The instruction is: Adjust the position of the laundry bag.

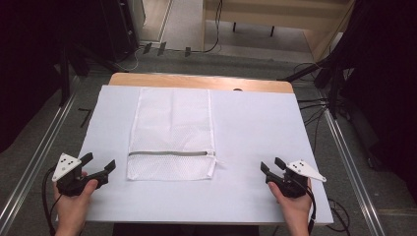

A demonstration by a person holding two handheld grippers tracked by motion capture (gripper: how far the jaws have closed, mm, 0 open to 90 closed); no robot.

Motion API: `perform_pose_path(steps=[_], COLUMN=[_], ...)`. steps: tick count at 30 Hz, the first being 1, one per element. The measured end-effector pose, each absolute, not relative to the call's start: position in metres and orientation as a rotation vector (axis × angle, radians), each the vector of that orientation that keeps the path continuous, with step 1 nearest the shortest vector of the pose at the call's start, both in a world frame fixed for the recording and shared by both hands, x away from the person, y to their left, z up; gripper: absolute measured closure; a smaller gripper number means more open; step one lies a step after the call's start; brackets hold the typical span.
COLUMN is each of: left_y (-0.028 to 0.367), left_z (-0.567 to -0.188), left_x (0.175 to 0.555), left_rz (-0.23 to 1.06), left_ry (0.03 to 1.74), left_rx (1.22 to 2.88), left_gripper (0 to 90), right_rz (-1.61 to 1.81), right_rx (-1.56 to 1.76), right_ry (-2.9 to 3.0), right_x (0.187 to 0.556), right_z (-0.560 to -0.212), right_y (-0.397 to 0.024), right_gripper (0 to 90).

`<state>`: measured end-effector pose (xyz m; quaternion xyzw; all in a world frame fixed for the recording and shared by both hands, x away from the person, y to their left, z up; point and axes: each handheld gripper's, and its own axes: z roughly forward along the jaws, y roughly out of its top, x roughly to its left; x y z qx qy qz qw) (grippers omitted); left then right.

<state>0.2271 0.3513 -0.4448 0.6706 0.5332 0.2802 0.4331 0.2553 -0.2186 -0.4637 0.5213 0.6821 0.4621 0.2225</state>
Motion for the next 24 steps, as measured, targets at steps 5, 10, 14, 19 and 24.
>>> perform_pose_path(steps=[5,10,14,19,24], left_y=[0.35,0.348,0.346,0.343,0.342], left_z=[-0.445,-0.447,-0.448,-0.45,-0.45], left_x=[0.226,0.226,0.227,0.227,0.226], left_rz=[0.686,0.678,0.668,0.641,0.634], left_ry=[1.316,1.316,1.318,1.316,1.31], left_rx=[1.689,1.695,1.697,1.713,1.725], left_gripper=[15.5,20.1,21.6,23.9,25.4], right_rz=[1.289,1.286,1.247,1.23,1.196], right_rx=[1.388,1.376,1.335,1.329,1.347], right_ry=[1.942,2.035,2.063,2.157,2.209], right_x=[0.26,0.272,0.281,0.304,0.312], right_z=[-0.461,-0.461,-0.459,-0.464,-0.473], right_y=[-0.2,-0.176,-0.155,-0.114,-0.094], right_gripper=[44.2,46.4,50.0,54.4,56.8])
